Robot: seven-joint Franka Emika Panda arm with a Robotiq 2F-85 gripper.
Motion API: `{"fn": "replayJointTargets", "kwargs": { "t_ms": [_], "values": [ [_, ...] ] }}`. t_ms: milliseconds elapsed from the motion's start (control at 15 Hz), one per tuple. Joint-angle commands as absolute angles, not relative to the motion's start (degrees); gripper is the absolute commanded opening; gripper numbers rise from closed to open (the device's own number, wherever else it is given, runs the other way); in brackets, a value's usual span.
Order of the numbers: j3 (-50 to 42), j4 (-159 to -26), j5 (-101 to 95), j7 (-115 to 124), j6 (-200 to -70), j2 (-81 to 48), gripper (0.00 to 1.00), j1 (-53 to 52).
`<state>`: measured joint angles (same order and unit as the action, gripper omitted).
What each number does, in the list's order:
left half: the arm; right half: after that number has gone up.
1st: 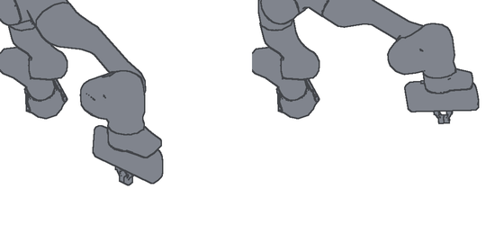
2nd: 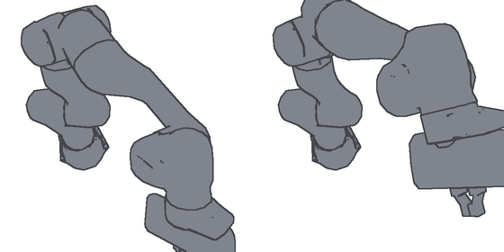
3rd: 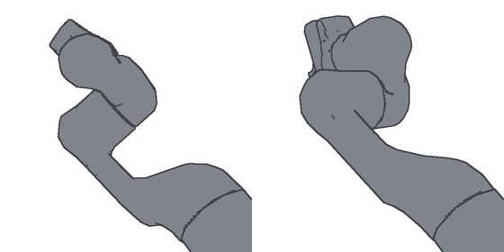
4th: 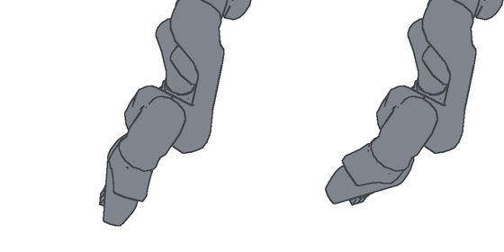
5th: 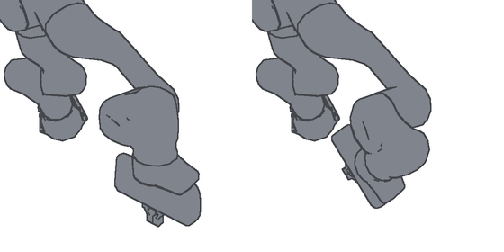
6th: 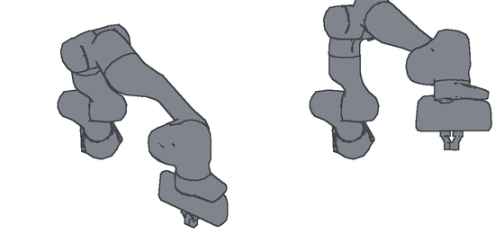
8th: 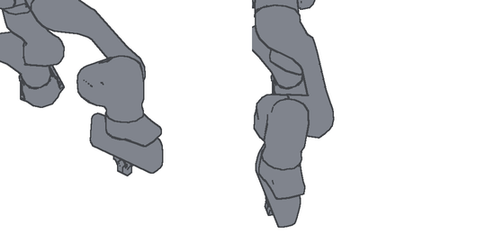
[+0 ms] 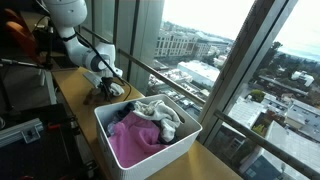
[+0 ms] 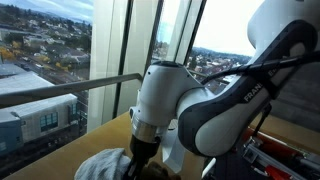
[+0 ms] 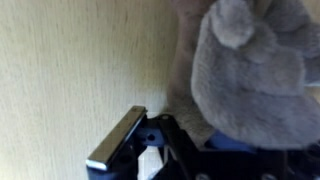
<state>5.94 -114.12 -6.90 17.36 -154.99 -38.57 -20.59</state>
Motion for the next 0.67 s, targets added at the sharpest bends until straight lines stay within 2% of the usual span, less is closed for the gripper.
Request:
{"fn": "replayJointTargets", "kwargs": {
  "t_ms": [0,600],
  "values": [
    [5.7,-115.9,-5.2,15.0,-152.6,-33.6,0.00,-18.8],
    [4.5,-119.3,-5.7,11.6,-147.9,-17.1,0.00,-12.6]
  ]
}}
